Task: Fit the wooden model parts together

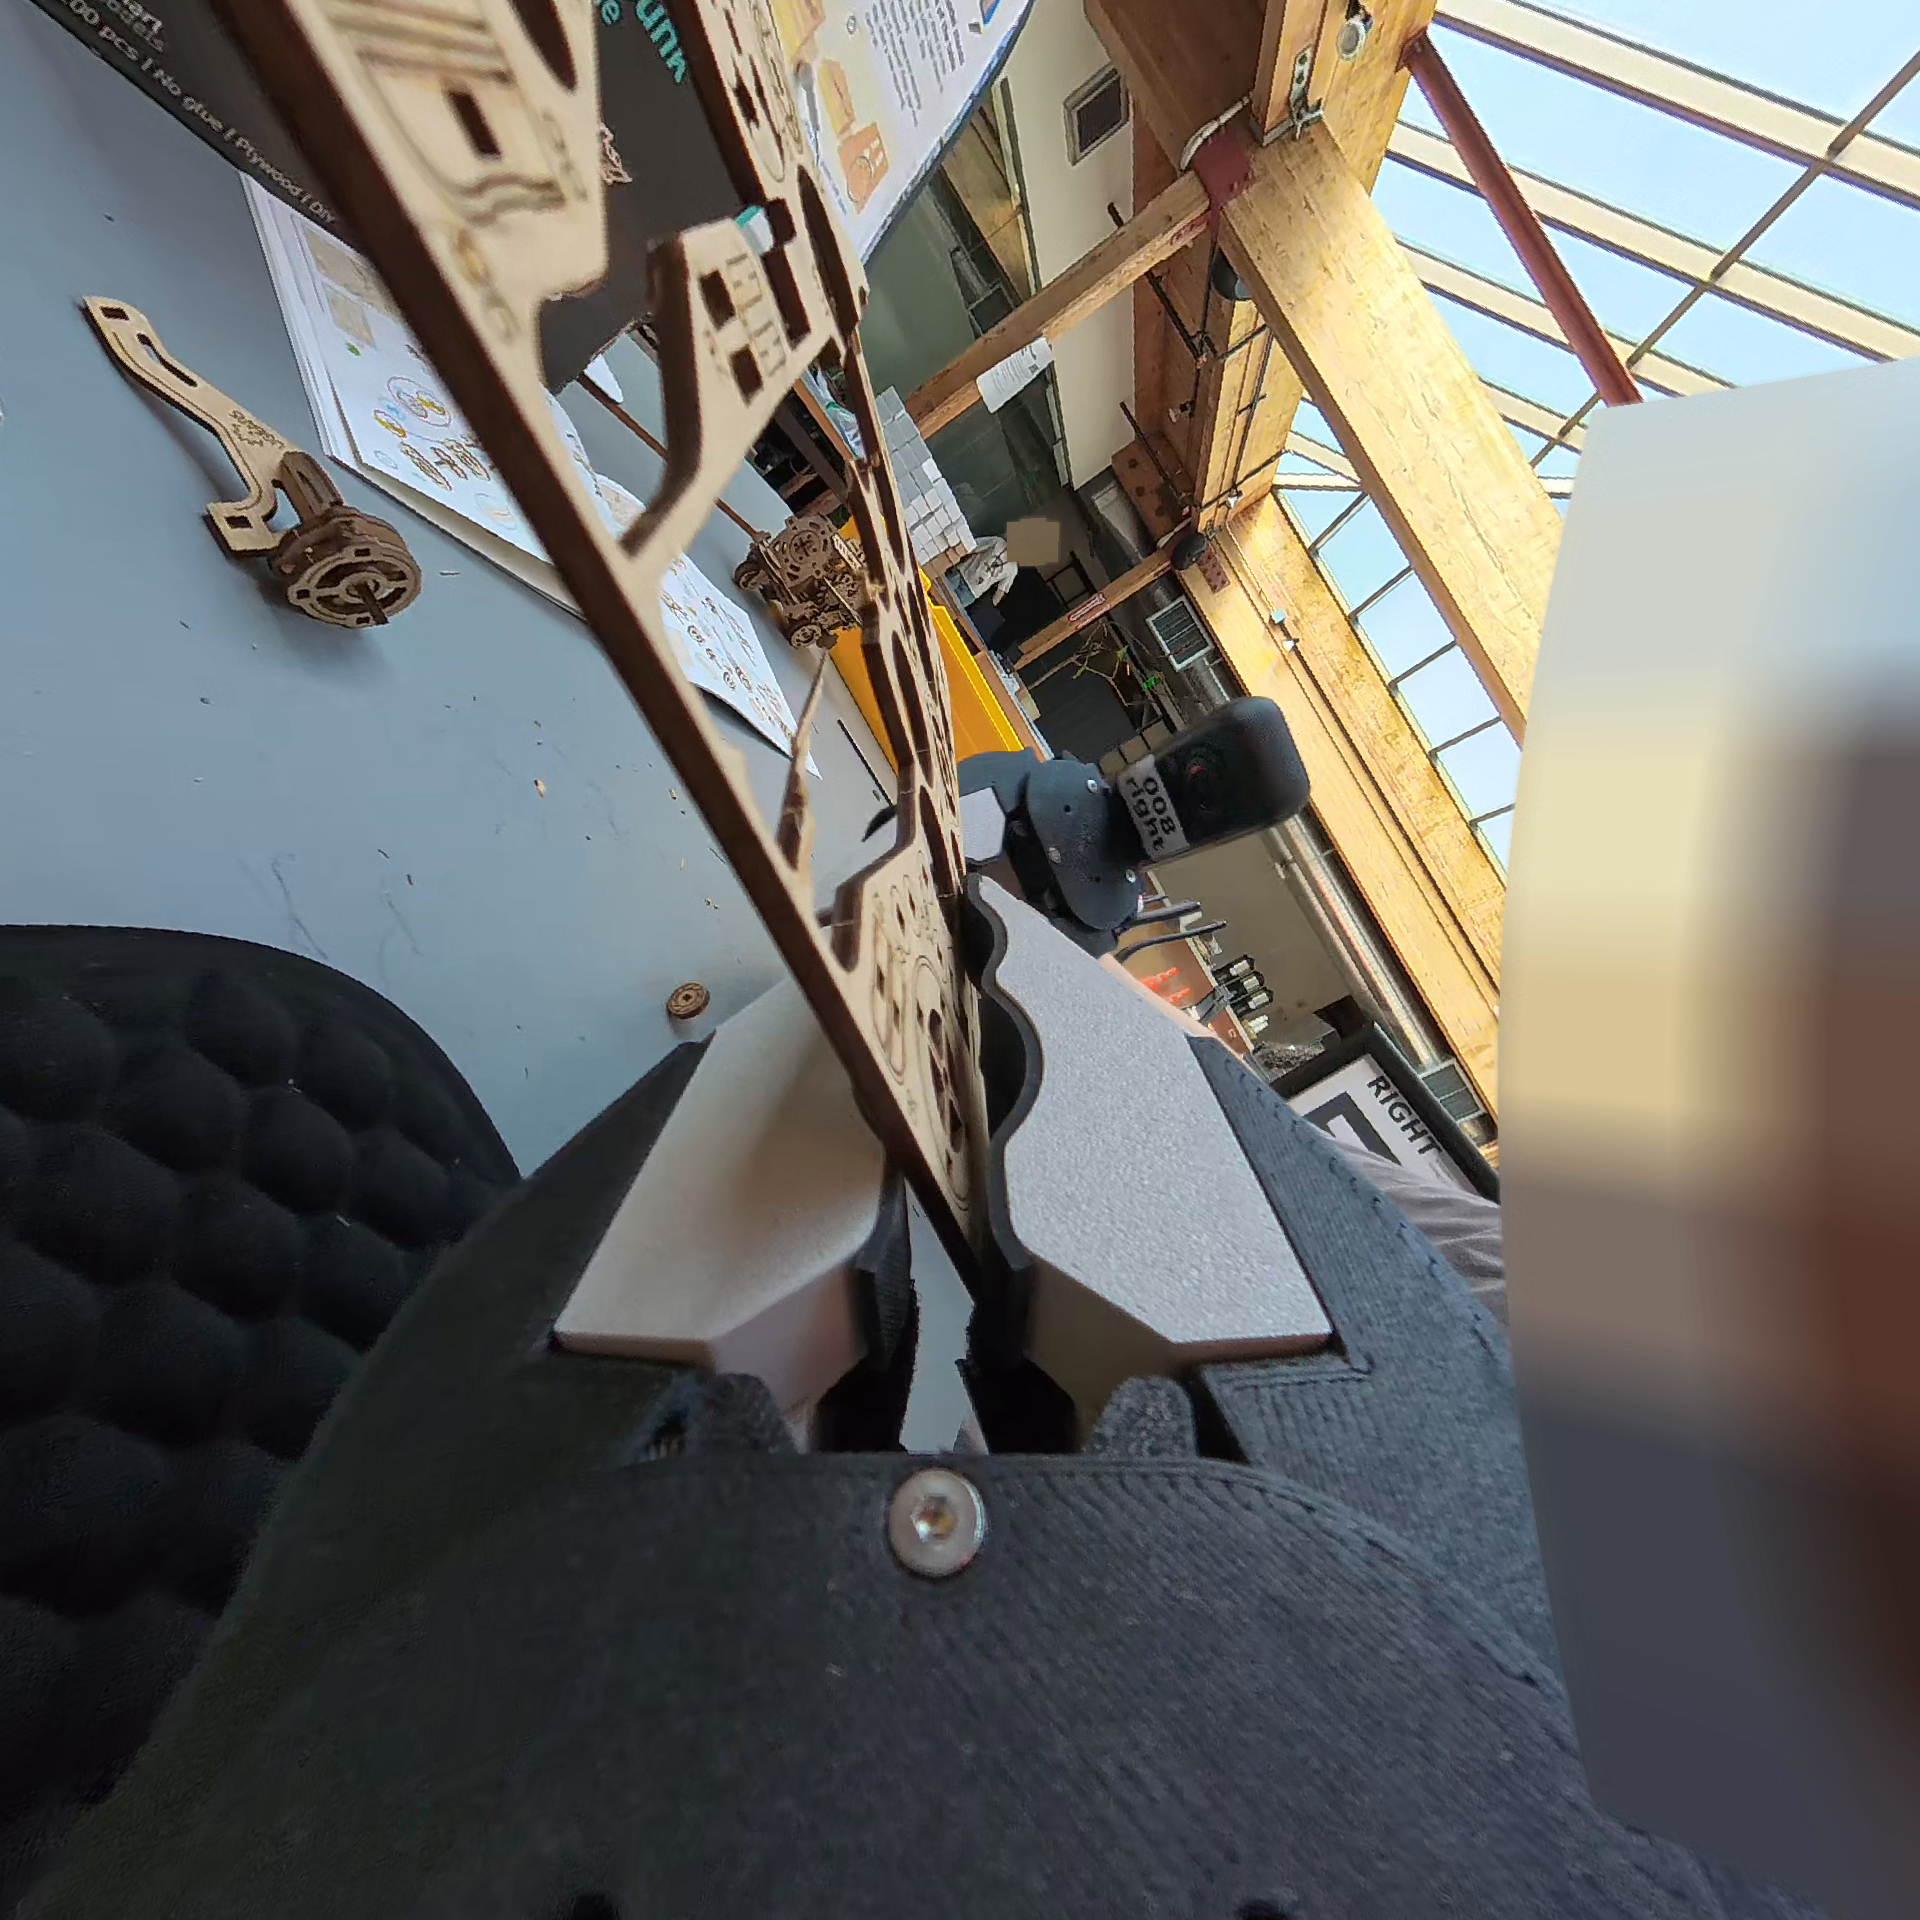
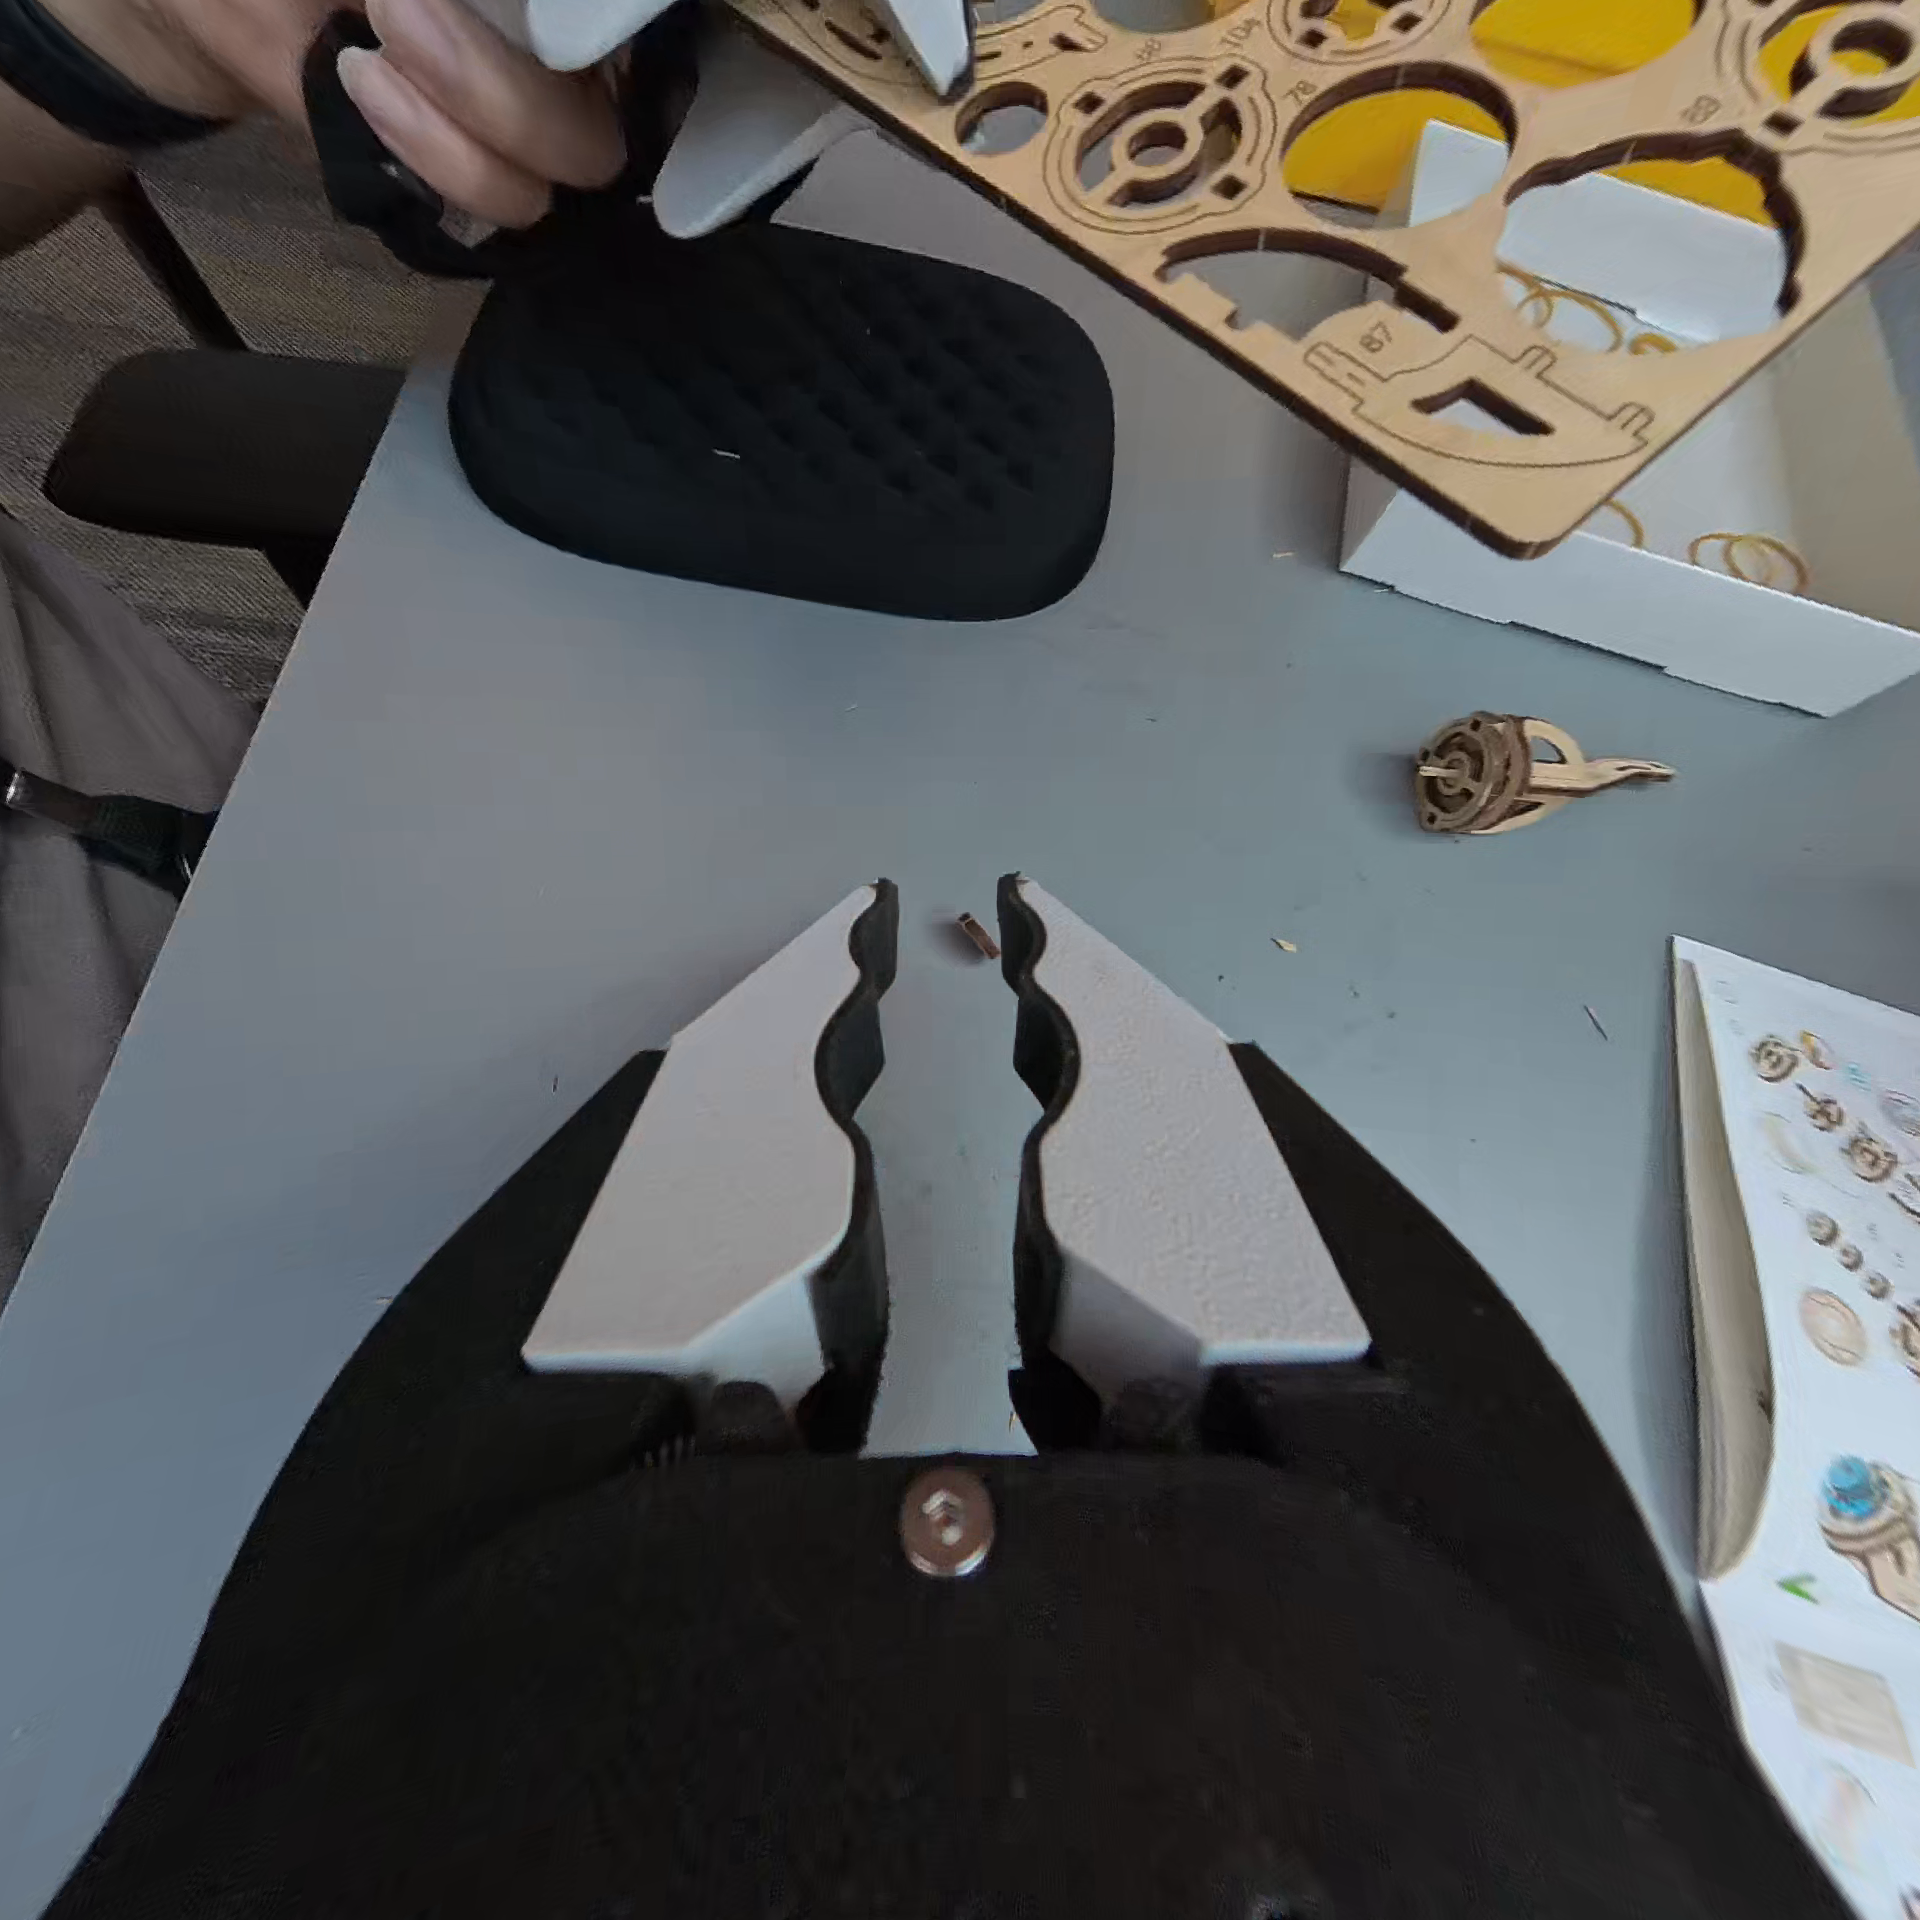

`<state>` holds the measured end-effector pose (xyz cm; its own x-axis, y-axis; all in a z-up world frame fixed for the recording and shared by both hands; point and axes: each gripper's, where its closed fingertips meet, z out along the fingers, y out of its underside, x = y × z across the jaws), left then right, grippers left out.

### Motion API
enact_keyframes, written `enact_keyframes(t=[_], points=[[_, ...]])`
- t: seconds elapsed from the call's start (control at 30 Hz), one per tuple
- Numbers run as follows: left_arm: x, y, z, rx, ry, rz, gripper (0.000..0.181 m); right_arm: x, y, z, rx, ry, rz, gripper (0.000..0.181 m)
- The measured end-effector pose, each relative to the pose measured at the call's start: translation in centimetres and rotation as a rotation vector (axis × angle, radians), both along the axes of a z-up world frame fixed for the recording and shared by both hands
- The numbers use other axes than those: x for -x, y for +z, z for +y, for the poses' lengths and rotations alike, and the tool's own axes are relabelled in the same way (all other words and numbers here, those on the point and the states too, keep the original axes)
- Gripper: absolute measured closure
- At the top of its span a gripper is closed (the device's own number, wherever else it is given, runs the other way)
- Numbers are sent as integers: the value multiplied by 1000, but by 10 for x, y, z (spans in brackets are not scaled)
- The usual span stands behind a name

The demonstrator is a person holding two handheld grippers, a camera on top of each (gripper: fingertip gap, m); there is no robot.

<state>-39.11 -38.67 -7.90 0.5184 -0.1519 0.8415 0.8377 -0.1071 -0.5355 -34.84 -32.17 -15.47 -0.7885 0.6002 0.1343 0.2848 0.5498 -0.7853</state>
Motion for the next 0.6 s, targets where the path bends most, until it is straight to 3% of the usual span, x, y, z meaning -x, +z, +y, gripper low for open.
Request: enact_keyframes(t=[0.1, 0.23, 0.43, 0.6], points=[[-3, 2, -2, 1, -1, 6, 179, 15, -19, -8, 15, 41, -63, 157], [-4, 6, -9, -1, 4, 10, 180, 6, -33, -23, -12, 171, -110, 156], [-7, 8, -7, -17, -20, 0, 180, 1, -35, 4, -77, 95, -94, 155], [-12, 9, -1, -28, -48, -7, 180, -2, -40, 4, -2, 52, -158, 156]])
